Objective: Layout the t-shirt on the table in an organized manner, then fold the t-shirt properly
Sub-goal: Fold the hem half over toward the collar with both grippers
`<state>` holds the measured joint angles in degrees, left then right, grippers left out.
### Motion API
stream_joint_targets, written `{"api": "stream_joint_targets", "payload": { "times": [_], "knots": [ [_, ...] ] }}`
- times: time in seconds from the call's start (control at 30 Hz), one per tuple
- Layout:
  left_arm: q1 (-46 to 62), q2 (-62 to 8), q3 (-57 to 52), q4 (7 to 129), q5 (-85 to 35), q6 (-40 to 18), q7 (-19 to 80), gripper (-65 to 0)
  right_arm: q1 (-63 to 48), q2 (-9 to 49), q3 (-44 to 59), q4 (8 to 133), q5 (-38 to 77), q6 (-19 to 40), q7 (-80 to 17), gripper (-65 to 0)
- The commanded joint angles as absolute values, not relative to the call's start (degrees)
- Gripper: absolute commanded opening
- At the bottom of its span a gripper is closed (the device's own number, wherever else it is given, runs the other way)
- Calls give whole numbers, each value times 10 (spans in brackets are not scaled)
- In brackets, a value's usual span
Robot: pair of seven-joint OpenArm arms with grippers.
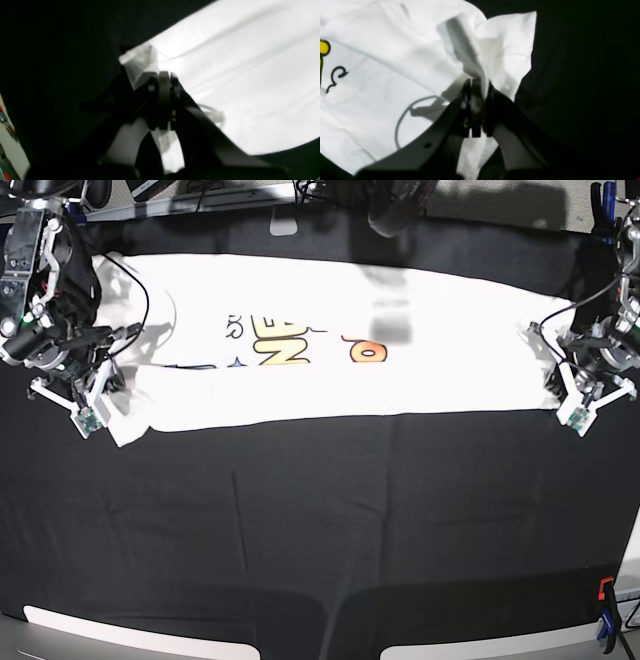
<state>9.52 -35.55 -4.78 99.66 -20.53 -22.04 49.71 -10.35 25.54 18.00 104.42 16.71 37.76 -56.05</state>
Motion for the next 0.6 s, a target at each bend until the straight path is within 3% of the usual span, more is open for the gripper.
{"api": "stream_joint_targets", "payload": {
  "times": [0.0,0.33,0.47,0.5,0.57],
  "knots": [
    [89,-366,-52,1005,-206,-216,489,-650,-97,265,184,1055,173,379,-559,-650],
    [89,-365,-52,1006,-230,-216,489,-650,-97,265,184,1055,174,380,-577,-650],
    [89,-365,-52,1005,-230,-216,507,-650,-97,265,184,1055,216,380,-630,-640],
    [89,-365,-52,1005,-230,-216,513,-650,-97,265,184,1055,228,380,-641,-554],
    [89,-365,-52,1005,-230,-216,519,-510,-97,265,184,1055,229,380,-640,-399]
  ]
}}
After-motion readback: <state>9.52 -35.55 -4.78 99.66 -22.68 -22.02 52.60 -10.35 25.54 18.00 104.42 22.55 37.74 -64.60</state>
